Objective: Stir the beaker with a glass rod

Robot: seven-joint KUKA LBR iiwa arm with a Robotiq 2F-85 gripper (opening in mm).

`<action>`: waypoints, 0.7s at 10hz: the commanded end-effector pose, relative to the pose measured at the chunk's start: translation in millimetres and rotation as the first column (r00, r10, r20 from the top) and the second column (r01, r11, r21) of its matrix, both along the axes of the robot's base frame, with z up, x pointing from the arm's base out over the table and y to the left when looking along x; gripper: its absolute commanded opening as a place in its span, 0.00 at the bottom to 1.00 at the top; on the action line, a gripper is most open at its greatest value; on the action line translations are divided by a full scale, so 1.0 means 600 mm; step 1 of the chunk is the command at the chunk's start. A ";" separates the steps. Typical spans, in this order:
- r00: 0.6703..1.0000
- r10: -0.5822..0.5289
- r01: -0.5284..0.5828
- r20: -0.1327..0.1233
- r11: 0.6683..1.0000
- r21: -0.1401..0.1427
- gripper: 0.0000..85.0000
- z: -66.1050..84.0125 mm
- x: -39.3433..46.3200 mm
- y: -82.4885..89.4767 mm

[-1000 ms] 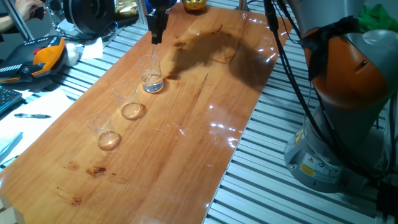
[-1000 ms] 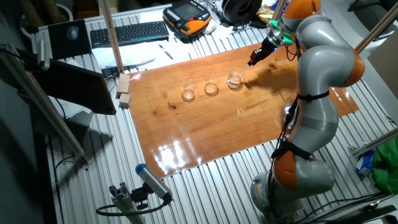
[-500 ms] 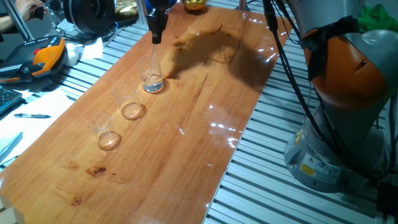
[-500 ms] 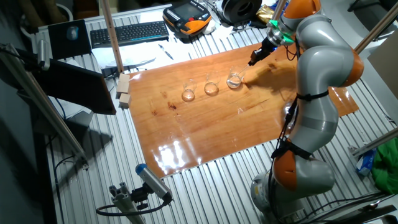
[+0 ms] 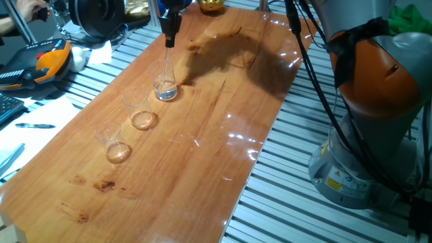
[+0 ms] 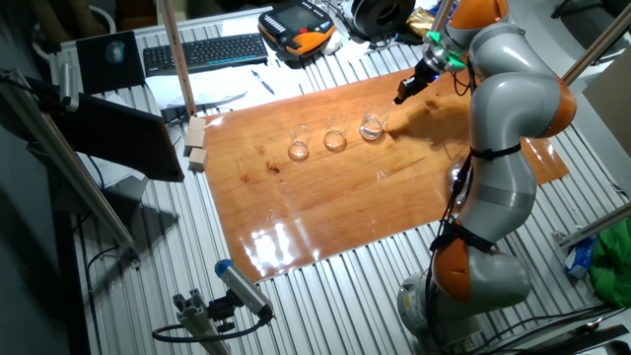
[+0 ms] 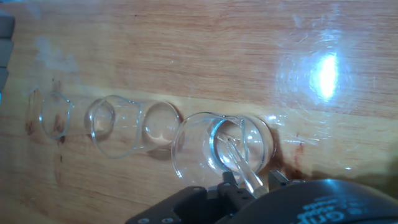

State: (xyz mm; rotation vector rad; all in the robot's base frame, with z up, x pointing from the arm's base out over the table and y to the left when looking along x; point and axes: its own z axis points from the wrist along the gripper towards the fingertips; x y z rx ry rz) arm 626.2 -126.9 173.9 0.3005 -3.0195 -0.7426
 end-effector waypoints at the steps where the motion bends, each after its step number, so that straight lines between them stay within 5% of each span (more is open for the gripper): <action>1: 1.000 0.002 -0.002 0.000 1.000 -0.006 0.00 0.000 0.000 0.000; 7: 0.998 -0.052 0.051 -0.022 0.999 -0.013 0.00 0.027 0.004 0.010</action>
